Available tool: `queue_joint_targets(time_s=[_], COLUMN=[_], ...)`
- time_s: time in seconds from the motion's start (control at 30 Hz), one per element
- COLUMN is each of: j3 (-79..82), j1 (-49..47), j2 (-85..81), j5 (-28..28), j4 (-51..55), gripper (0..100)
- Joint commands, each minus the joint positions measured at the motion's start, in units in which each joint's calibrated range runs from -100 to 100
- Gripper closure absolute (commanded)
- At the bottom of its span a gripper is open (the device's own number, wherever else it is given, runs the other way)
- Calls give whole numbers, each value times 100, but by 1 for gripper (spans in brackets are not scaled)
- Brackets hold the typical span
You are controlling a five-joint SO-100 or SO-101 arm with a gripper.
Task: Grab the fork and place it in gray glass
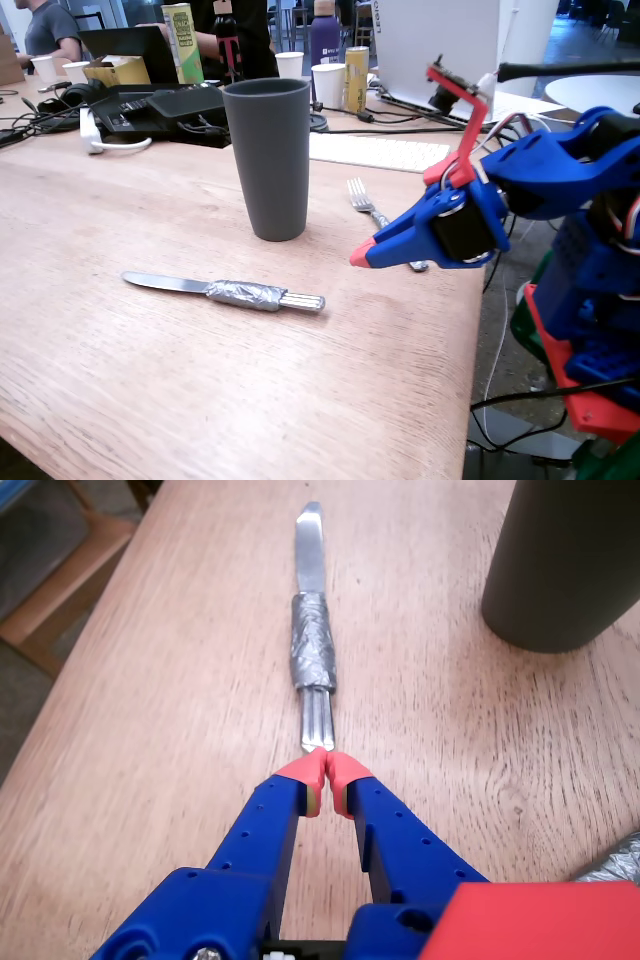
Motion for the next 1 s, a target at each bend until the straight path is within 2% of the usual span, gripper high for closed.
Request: queue_joint_targets(time_s=[0.0, 0.97], j3=[34, 34], j1=[-144, -178], j2=[-72, -80], j5=[20, 20], j4=[-14, -14], gripper=[100, 100])
